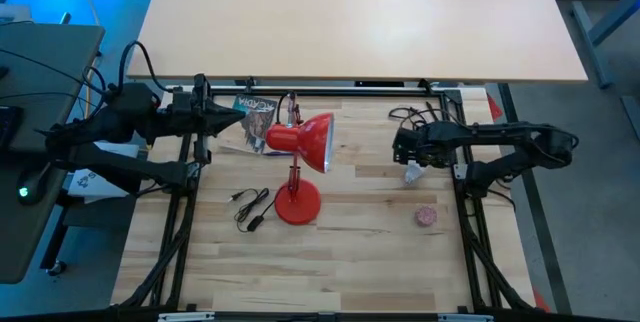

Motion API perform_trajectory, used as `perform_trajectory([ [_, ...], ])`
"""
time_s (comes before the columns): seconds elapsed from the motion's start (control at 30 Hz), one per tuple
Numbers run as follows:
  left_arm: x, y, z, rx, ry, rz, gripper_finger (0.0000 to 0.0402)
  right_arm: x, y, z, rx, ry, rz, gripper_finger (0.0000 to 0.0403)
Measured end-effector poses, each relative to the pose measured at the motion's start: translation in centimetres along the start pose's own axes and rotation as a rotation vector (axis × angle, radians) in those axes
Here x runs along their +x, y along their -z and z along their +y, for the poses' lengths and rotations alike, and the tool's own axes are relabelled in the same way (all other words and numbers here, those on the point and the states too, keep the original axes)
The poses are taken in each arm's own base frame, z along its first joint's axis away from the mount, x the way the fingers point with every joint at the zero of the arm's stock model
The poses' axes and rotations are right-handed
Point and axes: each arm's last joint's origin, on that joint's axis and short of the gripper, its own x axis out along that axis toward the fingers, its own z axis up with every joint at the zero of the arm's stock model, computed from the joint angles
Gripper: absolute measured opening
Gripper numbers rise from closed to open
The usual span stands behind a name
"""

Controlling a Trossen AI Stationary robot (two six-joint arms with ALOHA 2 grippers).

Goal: Screw lightbulb
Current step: Insert the lightbulb on the lamp

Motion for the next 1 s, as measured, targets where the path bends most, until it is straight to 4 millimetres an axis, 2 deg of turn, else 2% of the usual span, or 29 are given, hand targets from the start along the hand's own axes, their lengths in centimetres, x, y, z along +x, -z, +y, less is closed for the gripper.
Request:
perform_trajectory([
  [0.3,0.0,0.0,0.0,0.0,0.0,0.001,0.0,0.0,0.6,-0.1,0.089,0.005,0.106,0.0355],
  [0.53,0.0,0.1,0.0,0.002,0.011,0.009,0.0,-0.3,2.5,0.0,0.037,0.02,0.134,0.0355],
  [0.8,0.0,0.4,-0.1,0.007,0.016,0.043,0.0,1.0,6.0,-0.7,0.096,0.032,0.239,0.0355],
  [1.0,0.0,0.5,-0.1,0.0,0.017,0.053,0.0,1.3,8.0,-0.1,0.188,-0.066,0.27,0.0355],
])
